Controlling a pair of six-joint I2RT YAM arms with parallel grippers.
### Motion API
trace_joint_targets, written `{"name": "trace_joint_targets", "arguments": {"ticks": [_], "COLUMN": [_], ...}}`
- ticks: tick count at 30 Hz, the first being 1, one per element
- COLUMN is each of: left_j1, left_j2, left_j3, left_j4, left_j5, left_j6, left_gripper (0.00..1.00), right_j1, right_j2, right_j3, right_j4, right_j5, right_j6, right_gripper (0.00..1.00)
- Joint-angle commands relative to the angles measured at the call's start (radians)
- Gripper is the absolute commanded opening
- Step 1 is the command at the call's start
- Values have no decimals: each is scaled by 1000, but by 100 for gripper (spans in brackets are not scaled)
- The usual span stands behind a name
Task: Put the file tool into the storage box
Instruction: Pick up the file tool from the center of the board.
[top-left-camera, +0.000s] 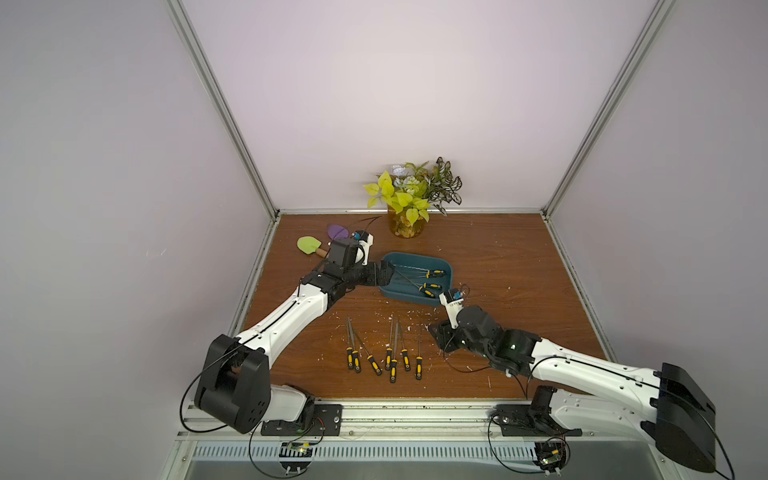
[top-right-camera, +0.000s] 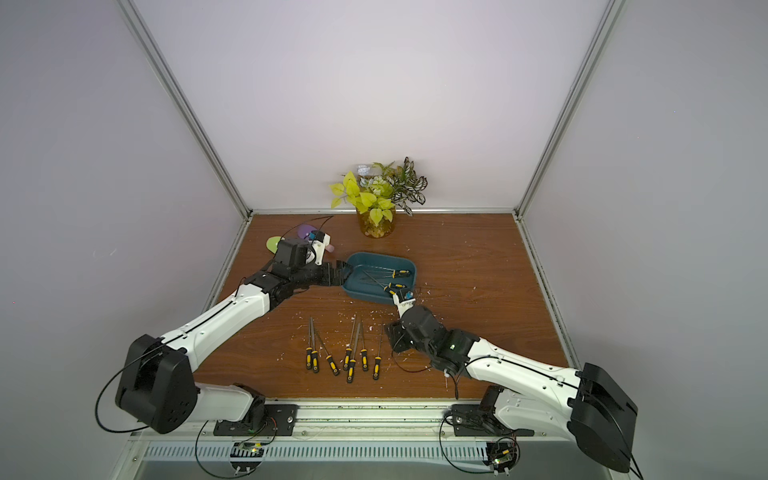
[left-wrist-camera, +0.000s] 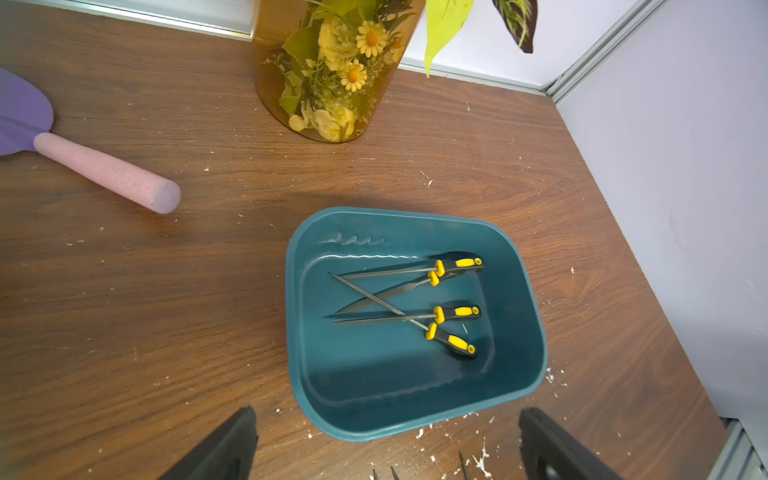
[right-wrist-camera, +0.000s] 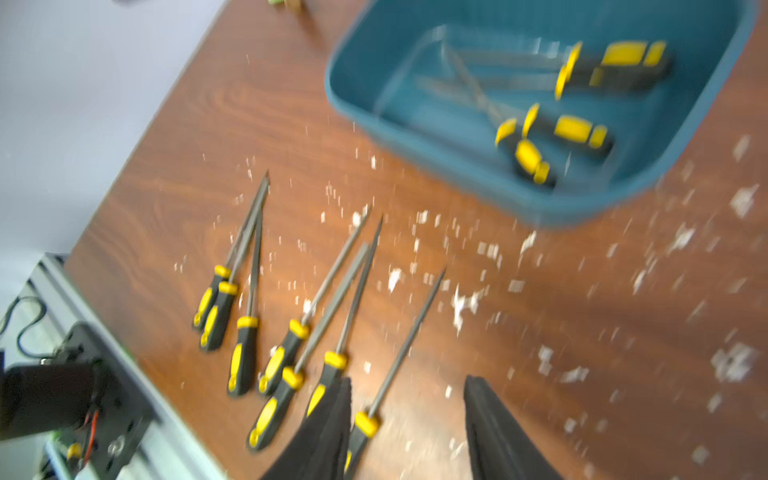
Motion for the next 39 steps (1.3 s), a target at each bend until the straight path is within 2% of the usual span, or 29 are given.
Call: {"name": "trace_joint_targets", "arguments": {"ticks": [1,6,14,19,31,39], "left_j1": [8,37,39,39,39,35], "left_j2": [8,-4,1,7,5,8], "left_j3": [8,-1,-1,1,2,1], "left_j4": [-13,1,-2,-4,-5,-9], "left_j5": [-23,-31,-46,-38,-33,-37], "left_j6": [15,5,11,10,12,14], "left_gripper": [100,100,100,100,100,100], "right_j1": [91,188,255,269,272,272], "right_j2": [-9,69,225,314,413,464], "right_j3": [-33,-2,54,123,198,211], "right_j4": [-6,-67,-25,-68,-185,-181], "right_j5": [57,87,80,89,143,135], "right_j6": [193,237,263,249,235,230], "right_gripper": [49,50,51,51,48,46]}}
